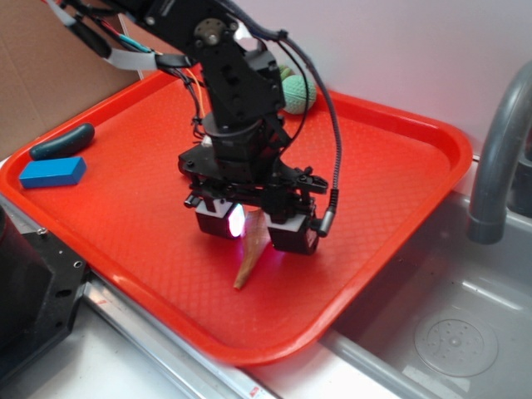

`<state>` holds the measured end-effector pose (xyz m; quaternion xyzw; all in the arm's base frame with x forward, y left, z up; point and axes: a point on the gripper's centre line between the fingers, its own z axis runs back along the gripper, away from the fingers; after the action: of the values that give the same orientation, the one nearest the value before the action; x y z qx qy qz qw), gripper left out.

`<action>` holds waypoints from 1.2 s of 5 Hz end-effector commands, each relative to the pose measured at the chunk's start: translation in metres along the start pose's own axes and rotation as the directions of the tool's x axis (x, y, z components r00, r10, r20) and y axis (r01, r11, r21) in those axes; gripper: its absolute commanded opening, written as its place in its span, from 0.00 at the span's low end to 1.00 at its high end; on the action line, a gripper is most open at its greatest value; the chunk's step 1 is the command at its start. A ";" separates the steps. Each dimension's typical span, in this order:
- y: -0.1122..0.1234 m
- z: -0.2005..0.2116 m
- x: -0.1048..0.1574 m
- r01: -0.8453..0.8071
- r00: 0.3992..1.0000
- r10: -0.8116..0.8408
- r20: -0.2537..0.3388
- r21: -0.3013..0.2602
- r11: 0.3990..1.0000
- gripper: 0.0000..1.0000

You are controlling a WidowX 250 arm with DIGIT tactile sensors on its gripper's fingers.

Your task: Grab the shell.

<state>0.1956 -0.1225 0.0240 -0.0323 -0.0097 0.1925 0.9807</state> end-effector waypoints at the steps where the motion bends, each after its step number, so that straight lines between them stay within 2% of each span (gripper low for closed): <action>1: -0.026 0.058 0.022 0.073 0.996 -0.069 0.054 -0.071 0.995 0.00; 2: -0.034 0.109 0.040 0.186 0.979 -0.175 0.104 -0.113 0.976 0.00; 3: -0.037 0.131 0.060 0.275 0.959 -0.270 0.087 -0.044 0.961 0.00; 4: -0.030 0.133 0.075 0.341 0.937 -0.339 0.085 -0.018 0.940 0.00; 5: -0.015 0.129 0.089 0.474 0.872 -0.463 0.155 -0.038 0.880 0.00; 6: -0.006 0.124 0.091 0.458 0.884 -0.447 0.138 -0.065 0.886 0.00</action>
<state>0.2738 -0.0827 0.1299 -0.0574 -0.0508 -0.0388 0.9963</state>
